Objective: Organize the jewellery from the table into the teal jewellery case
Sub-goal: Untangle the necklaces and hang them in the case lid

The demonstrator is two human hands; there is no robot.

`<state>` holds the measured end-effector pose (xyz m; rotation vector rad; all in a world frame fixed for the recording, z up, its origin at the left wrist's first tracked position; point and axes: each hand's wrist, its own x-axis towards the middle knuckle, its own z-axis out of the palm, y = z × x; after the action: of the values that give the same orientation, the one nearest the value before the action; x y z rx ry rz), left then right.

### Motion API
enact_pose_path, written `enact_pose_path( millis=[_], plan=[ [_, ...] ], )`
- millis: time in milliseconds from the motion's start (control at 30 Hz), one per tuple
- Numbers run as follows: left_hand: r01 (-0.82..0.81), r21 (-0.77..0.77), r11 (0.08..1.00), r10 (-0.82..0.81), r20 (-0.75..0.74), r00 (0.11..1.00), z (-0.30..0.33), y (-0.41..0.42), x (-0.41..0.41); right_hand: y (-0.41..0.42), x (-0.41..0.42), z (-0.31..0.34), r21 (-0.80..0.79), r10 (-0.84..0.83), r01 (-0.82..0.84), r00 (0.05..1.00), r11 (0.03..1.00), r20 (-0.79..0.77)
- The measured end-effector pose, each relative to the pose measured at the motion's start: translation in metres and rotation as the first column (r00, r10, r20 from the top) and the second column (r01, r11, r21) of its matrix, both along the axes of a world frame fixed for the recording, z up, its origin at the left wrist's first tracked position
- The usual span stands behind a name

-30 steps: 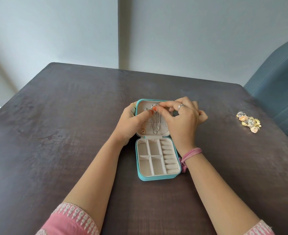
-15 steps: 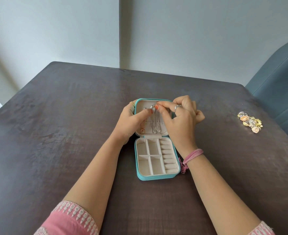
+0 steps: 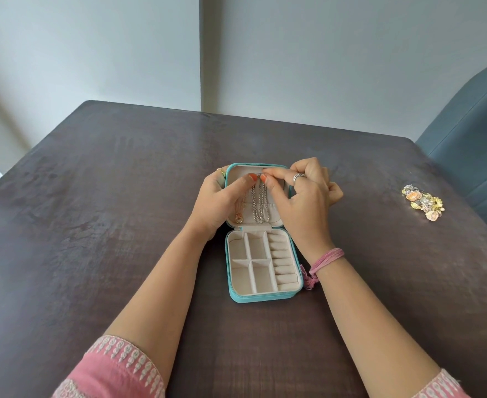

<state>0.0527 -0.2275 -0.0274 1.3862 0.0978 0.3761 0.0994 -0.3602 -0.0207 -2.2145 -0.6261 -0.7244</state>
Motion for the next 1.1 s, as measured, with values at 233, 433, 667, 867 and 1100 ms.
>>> enact_pose_path(
  millis=[233,433,667,867,1100],
  plan=[
    [0.003,-0.013,1.0,-0.003,-0.008,1.0,0.0,0.0,0.0,-0.002,-0.001,0.005,0.007,0.009,-0.009,1.0,1.0,-0.008],
    [0.007,-0.01,1.0,-0.007,-0.004,1.0,0.003,-0.001,-0.001,-0.003,-0.002,0.006,-0.002,0.019,-0.019,1.0,1.0,-0.015],
    [0.006,-0.015,1.0,-0.006,-0.014,1.0,0.003,-0.001,-0.001,-0.006,-0.002,0.01,-0.094,0.024,-0.022,0.999,0.995,0.024],
    [0.0,-0.011,1.0,0.0,-0.035,0.999,0.001,-0.001,0.0,-0.005,-0.005,0.009,-0.167,0.022,-0.003,0.994,0.986,0.11],
    [0.032,-0.009,0.999,-0.032,-0.021,0.999,0.001,-0.002,0.0,-0.007,-0.006,0.012,-0.225,0.004,0.024,0.993,0.974,0.122]
  ],
)
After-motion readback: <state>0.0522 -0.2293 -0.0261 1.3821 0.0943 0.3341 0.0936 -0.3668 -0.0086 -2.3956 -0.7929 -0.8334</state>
